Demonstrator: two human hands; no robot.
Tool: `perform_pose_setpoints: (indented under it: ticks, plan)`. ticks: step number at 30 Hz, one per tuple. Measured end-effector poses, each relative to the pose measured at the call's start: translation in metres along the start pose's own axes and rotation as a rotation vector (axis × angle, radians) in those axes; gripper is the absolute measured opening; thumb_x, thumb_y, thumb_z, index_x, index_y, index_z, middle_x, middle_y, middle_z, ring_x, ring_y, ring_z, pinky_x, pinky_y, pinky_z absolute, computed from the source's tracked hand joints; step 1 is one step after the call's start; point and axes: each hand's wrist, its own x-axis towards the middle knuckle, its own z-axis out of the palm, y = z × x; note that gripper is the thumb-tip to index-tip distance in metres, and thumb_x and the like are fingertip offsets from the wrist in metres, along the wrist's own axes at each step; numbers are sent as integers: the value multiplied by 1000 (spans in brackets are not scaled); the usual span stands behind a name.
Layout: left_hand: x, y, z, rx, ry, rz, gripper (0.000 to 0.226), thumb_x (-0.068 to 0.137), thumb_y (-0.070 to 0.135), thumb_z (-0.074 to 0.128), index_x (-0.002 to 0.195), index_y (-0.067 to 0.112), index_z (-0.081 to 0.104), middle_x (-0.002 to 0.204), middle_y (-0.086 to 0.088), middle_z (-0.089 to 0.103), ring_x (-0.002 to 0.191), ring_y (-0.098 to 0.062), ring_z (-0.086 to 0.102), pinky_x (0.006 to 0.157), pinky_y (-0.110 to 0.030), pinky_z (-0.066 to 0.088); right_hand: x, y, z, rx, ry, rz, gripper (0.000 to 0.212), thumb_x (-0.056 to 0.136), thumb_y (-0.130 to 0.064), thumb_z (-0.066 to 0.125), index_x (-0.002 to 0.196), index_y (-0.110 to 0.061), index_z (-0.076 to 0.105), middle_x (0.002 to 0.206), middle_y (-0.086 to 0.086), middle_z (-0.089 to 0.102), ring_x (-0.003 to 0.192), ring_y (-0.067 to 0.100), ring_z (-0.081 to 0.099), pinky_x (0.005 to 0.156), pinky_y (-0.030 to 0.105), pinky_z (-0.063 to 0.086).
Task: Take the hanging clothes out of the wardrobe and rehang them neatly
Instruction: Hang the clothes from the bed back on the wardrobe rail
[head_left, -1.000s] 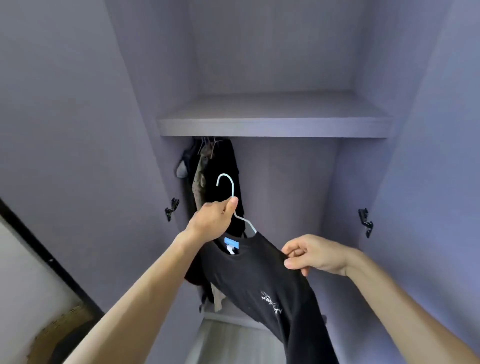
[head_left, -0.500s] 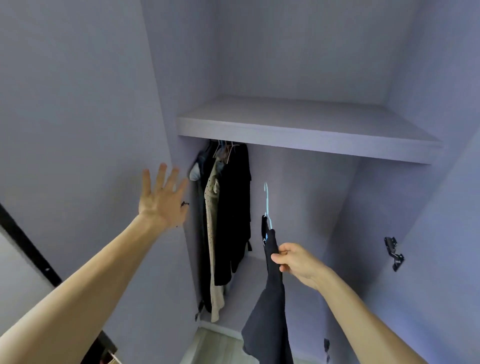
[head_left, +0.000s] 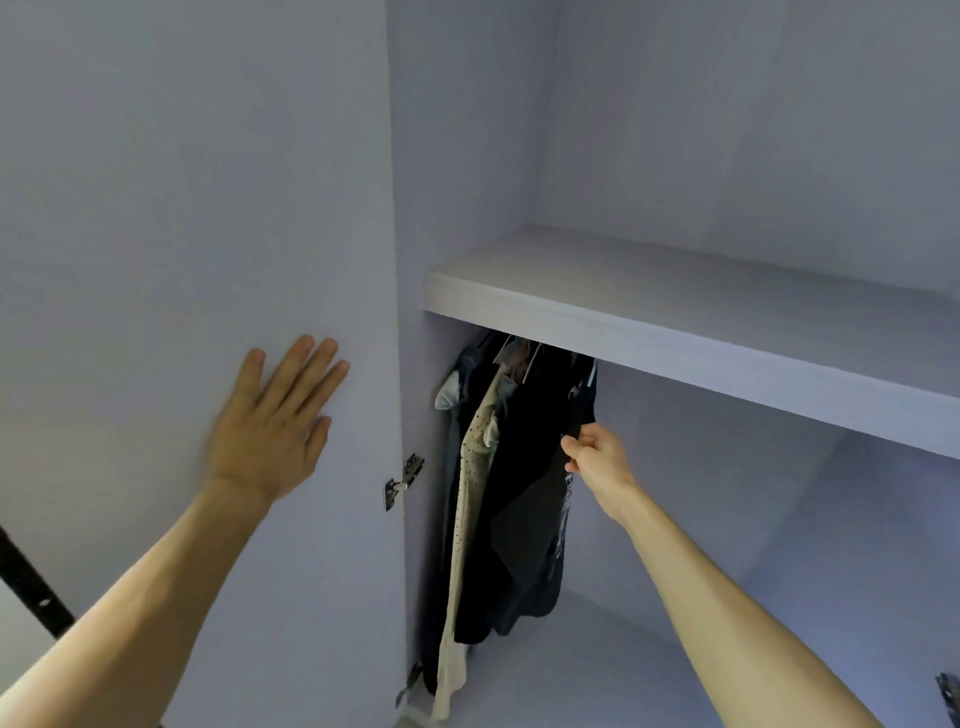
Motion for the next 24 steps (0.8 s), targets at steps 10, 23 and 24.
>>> perform_pose_setpoints:
  ticks: [10,23,24]
  plan:
    - [1,-6,22,228,146,25,62,101,40,30,159,19,19,166,-5,14,152,-25,17,121,-55,6,87,-4,46,18,4,61,11,100,-10,55,90,-14,52,94,-1,57,73,16,61,85,39,55]
    - [-1,-4,25,312,139,19,66,99,45,39,158,22,22,165,-3,19,151,-23,23,119,-54,17,100,16,115,-744,-134,-186,38,102,-22,43,128,5,43,135,25,40,109,47,55,86,41,45]
    - [-1,-4,24,305,128,20,66,99,45,39,159,22,21,166,-3,18,151,-23,22,119,-54,16,102,15,116,-740,-148,-188,36,101,-22,44,125,5,45,133,25,41,108,46,55,86,41,45]
